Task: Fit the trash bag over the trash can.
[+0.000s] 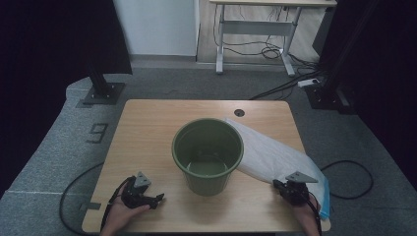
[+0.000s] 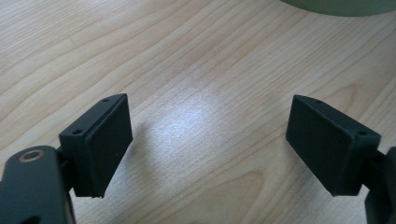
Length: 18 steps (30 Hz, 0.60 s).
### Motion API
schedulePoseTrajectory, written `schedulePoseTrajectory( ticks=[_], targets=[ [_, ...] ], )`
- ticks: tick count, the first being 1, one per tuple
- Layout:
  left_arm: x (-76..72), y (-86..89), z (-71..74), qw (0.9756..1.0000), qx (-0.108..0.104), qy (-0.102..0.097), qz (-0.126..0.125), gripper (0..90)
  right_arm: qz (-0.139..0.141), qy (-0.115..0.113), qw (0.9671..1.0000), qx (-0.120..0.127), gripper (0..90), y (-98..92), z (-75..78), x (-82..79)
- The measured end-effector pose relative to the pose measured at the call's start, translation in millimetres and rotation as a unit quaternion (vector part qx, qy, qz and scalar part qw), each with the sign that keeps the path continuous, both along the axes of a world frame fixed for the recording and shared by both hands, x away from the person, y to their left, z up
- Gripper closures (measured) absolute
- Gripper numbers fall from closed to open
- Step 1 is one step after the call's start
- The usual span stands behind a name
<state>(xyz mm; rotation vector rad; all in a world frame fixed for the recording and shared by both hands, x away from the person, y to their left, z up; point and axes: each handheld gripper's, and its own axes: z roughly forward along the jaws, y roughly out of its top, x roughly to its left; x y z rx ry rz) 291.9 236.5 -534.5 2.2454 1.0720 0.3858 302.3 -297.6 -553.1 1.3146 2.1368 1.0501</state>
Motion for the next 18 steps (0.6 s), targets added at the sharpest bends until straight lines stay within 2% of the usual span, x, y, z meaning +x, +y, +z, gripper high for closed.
schedulePoseTrajectory(
  ticks=[4,6,9,11,14,18],
  targets=[
    [1.4,2.9,-2.3,1.0,-0.003,0.004,0.006,14.6,0.008,-0.004,0.9996,-0.025,51.4,13.3,2.8,5.8],
    [1.8,2.7,-2.4,1.0,-0.004,0.004,0.006,14.6,0.012,-0.013,0.9996,-0.02,44.2,22.6,5.7,10.7],
    [2.5,2.6,-2.8,1.0,-0.005,0.004,0.005,14.6,0.017,-0.028,0.9994,-0.006,38.9,39.4,11.7,20.7],
    [2.9,2.8,-3.1,1.0,-0.005,0.005,0.005,14.6,0.026,-0.036,0.999,-0.005,37.8,54.5,15.4,32.2],
    [3.9,4.4,-4.1,0.9999,-0.01,0.008,0.008,14.6,0.038,-0.037,0.9986,-0.006,36.9,73.9,16.4,46.2],
    [5.1,6.8,-5.7,0.9998,-0.011,0.01,0.011,14.9,0.05,-0.033,0.998,-0.02,36.9,96.9,11.8,63.4]
  ],
)
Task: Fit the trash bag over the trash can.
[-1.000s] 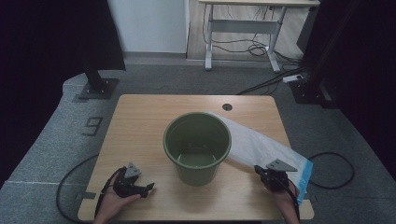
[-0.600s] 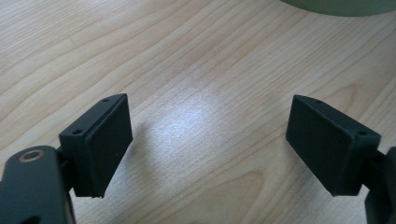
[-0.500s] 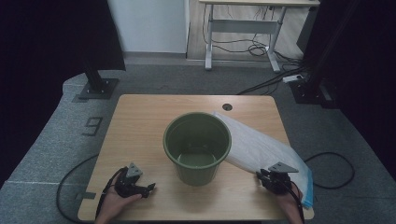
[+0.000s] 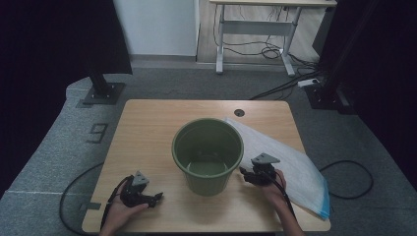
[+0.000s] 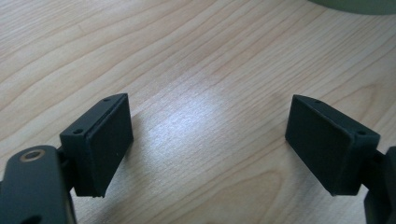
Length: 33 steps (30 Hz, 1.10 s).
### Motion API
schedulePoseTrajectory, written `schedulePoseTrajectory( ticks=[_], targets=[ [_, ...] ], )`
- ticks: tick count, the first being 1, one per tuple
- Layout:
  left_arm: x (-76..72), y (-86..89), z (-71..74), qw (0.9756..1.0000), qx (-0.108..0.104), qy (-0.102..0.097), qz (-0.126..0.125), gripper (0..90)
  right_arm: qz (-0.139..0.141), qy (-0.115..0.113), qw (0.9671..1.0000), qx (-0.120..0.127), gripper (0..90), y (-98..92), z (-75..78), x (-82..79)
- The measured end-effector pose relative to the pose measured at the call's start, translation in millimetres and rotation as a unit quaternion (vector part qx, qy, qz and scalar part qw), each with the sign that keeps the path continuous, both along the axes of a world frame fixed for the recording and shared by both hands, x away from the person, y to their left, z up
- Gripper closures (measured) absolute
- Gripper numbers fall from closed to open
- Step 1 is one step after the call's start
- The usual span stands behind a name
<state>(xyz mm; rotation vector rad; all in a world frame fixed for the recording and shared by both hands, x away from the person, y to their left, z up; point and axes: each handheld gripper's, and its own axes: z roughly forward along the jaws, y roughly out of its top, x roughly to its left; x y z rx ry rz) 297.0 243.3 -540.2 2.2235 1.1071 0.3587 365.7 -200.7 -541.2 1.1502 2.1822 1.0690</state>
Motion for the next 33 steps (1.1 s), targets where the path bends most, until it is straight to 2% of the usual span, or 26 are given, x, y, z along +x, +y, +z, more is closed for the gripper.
schedulePoseTrajectory(
  ticks=[5,11,13,17,19,20,22,24,26,27,30,33],
  targets=[
    [1.7,4.9,0.2,0.9999,-0.007,0.002,0.012,15.2,-0.003,0.012,0.9999,0.002,36.9,12.4,-6.7,14.8],
    [2.5,7.5,0.4,0.9998,-0.007,0.002,0.021,15.2,-0.004,0.014,0.9999,-0.002,37.2,22.8,-8.3,20.4],
    [2.6,7.5,0.4,0.9998,-0.007,0.002,0.02,15.2,-0.006,0.023,0.9997,-0.01,37.8,24.9,-11.1,22.0],
    [3.3,8.2,0.3,0.9997,-0.01,0.003,0.02,15.2,-0.015,0.023,0.9996,-0.009,42.2,24.2,-11.1,23.8],
    [3.4,8.1,0.3,0.9997,-0.011,0.003,0.022,15.2,-0.02,0.025,0.9995,-0.004,49.5,23.1,-11.2,24.8],
    [3.3,7.8,0.3,0.9997,-0.01,0.002,0.022,15.2,-0.03,0.025,0.9992,-0.003,58.8,21.8,-10.7,25.6],
    [2.8,6.9,0.3,0.9998,-0.007,0.002,0.021,15.2,-0.036,0.031,0.9989,0.002,70.5,20.1,-9.8,27.3],
    [2.4,6.6,0.3,0.9998,-0.005,0.002,0.019,15.2,-0.042,0.037,0.9984,-0.002,80.2,19.1,-8.0,28.9],
    [2.2,6.7,0.4,0.9998,-0.006,0.003,0.017,15.2,-0.051,0.043,0.9977,-0.011,86.1,18.5,-6.4,29.7],
    [2.2,6.9,0.5,0.9998,-0.007,0.004,0.017,15.2,-0.055,0.045,0.9974,-0.013,87.8,17.4,-5.7,30.3],
    [2.4,7.6,0.5,0.9998,-0.007,0.003,0.016,15.2,-0.066,0.044,0.9968,0.01,88.7,10.8,-0.9,30.2],
    [2.6,7.6,0.6,0.9999,-0.006,0.004,0.015,15.2,-0.072,0.021,0.9965,0.038,88.8,2.8,12.0,26.7]
  ],
)
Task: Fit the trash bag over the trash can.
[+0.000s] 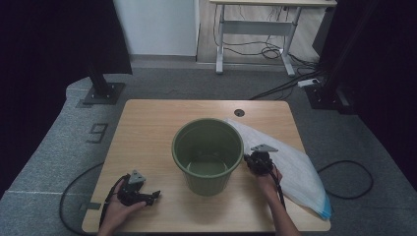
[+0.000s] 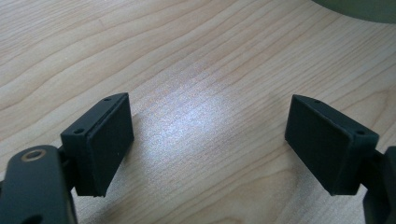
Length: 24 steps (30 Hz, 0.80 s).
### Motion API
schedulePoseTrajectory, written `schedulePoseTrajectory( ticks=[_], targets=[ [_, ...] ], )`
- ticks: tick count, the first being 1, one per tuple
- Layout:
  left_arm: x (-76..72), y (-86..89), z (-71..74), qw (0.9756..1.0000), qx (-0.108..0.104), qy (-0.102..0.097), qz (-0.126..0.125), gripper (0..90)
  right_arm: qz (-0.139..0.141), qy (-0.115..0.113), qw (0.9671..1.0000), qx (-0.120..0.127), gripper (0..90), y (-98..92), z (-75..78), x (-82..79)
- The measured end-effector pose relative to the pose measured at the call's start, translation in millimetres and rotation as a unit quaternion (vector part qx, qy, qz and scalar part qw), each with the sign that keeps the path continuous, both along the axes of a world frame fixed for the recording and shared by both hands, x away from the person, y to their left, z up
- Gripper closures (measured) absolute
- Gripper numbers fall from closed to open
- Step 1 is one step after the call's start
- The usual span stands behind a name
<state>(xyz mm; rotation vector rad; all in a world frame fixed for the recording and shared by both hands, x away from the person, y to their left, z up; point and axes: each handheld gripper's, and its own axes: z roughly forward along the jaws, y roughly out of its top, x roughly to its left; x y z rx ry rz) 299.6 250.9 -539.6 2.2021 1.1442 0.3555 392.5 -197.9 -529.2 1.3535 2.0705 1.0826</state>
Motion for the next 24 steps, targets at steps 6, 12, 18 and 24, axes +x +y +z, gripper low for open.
schedulePoseTrajectory(
  ticks=[6,12,18,24],
  targets=[
    [-0.5,-1.9,-0.1,1.0,0.006,-0.001,0.001,15.1,-0.015,-0.051,0.9979,0.038,88.9,-16.0,37.0,-10.9],
    [-0.9,-1.9,-0.3,1.0,0.003,-0.002,0.004,15.0,-0.02,-0.096,0.9925,0.072,88.8,-27.5,72.9,-24.0],
    [-1.0,-2.1,-0.5,1.0,0.004,-0.003,0.005,14.7,-0.022,-0.134,0.9859,0.098,88.9,-38.8,103.2,-35.5],
    [-1.0,-2.4,-0.5,1.0,0.003,-0.003,0.007,14.7,-0.019,-0.166,0.9793,0.114,88.8,-42.1,127.7,-45.9]
  ],
)
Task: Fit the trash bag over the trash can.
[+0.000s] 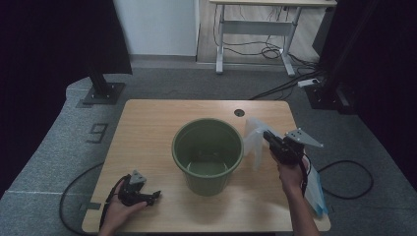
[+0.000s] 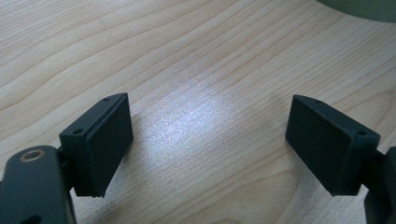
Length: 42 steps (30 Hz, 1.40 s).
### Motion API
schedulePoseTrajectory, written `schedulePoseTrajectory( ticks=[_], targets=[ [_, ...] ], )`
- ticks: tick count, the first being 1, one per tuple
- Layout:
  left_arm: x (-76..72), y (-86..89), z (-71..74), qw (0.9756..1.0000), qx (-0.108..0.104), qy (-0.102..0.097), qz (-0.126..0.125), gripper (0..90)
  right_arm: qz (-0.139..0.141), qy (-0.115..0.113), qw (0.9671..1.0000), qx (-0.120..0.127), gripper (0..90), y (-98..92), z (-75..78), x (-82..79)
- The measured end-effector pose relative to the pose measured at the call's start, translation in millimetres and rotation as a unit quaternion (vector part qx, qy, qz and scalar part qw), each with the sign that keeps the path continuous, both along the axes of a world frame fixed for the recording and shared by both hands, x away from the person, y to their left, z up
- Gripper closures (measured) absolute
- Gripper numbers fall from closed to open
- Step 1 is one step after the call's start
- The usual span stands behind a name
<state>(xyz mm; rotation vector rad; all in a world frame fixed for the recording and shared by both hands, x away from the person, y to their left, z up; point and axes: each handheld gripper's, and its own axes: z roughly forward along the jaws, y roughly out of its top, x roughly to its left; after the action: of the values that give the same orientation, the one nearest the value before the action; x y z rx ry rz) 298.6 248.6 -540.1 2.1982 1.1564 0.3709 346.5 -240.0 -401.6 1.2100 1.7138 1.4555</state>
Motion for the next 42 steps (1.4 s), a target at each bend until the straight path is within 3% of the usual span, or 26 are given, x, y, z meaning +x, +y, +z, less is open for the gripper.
schedulePoseTrajectory(
  ticks=[7,13,20,34,42],
  targets=[
    [0.0,1.1,-0.5,0.9999,-0.01,-0.001,0.005,14.7,-0.003,-0.05,0.9983,0.032,88.9,-4.6,33.2,-9.9],
    [0.0,1.5,-0.5,0.9999,-0.011,-0.001,0.004,14.8,-0.006,-0.083,0.9959,0.036,88.9,-3.2,64.9,-15.5],
    [-0.1,1.3,-0.6,0.9999,-0.01,-0.001,0.004,14.7,0.001,-0.117,0.9925,0.037,88.9,6.8,90.7,-27.0],
    [-0.2,1.6,-0.7,0.9999,-0.013,-0.001,0.004,14.5,0.037,-0.168,0.9844,0.037,88.9,32.4,131.0,-49.4],
    [-0.2,1.9,-0.7,0.9999,-0.013,-0.001,0.004,14.5,0.053,-0.185,0.9812,0.016,88.9,48.7,135.7,-60.0]
  ],
)
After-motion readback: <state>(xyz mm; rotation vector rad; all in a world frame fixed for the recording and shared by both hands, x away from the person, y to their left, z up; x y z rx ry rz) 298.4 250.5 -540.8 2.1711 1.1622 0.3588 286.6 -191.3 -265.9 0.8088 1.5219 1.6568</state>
